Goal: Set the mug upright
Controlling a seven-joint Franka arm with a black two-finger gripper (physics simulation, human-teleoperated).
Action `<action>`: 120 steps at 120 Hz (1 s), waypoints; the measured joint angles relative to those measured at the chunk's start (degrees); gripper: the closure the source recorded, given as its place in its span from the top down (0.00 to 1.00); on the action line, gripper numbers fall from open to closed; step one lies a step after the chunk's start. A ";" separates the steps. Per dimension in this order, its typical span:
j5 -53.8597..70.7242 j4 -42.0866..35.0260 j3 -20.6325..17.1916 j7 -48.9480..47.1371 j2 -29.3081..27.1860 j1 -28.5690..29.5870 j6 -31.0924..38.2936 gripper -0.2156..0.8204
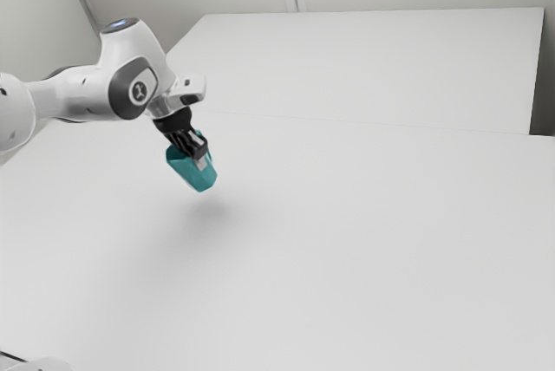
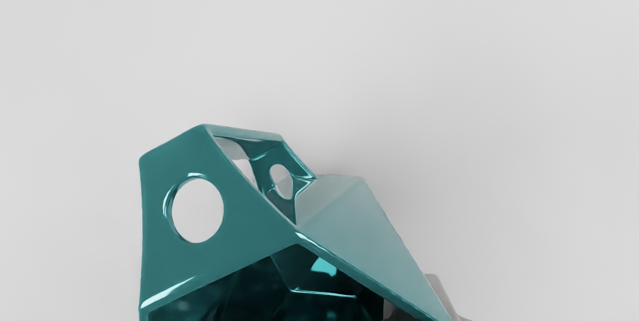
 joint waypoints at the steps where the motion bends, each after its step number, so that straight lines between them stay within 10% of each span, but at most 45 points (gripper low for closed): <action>1: 0.04 -0.09 -0.03 -0.28 0.02 -0.11 0.06 0.03; 120: 0.64 -11.02 -2.91 -18.35 -0.59 -3.33 8.45 0.03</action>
